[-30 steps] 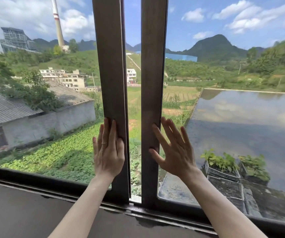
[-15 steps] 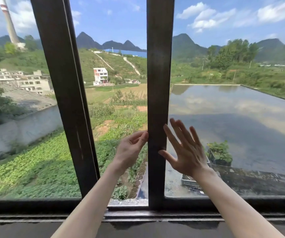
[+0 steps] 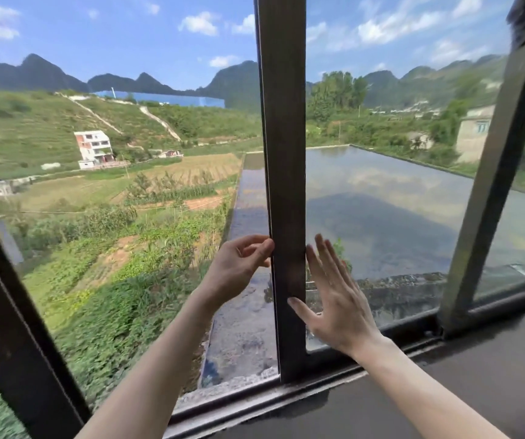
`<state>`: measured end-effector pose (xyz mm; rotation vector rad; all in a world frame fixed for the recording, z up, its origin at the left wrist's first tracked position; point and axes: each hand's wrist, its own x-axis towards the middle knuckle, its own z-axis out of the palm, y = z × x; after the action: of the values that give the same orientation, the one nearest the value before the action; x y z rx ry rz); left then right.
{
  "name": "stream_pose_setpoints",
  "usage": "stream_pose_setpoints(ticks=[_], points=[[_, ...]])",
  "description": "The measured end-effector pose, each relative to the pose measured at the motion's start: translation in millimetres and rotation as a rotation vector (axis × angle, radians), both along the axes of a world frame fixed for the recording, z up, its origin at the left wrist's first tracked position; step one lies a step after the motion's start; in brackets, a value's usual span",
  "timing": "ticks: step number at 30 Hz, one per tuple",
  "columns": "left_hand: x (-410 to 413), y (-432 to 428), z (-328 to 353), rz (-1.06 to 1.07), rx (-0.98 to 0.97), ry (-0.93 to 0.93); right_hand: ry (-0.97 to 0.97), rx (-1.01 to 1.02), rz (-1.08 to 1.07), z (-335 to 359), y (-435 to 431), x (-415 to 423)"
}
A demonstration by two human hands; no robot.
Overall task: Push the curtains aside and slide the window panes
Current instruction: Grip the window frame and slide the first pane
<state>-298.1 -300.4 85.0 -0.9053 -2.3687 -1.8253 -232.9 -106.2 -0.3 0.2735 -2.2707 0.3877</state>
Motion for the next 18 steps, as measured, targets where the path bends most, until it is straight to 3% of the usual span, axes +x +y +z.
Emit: stream_pose_setpoints(ticks=[8, 18], points=[[-14, 92, -4, -0.064, 0.010, 0.030, -0.023, -0.151, -0.291, -5, 45, 5], [-34, 186, -9, -0.188, 0.052, -0.001, 0.018, -0.177, -0.433, -8, 127, 1]])
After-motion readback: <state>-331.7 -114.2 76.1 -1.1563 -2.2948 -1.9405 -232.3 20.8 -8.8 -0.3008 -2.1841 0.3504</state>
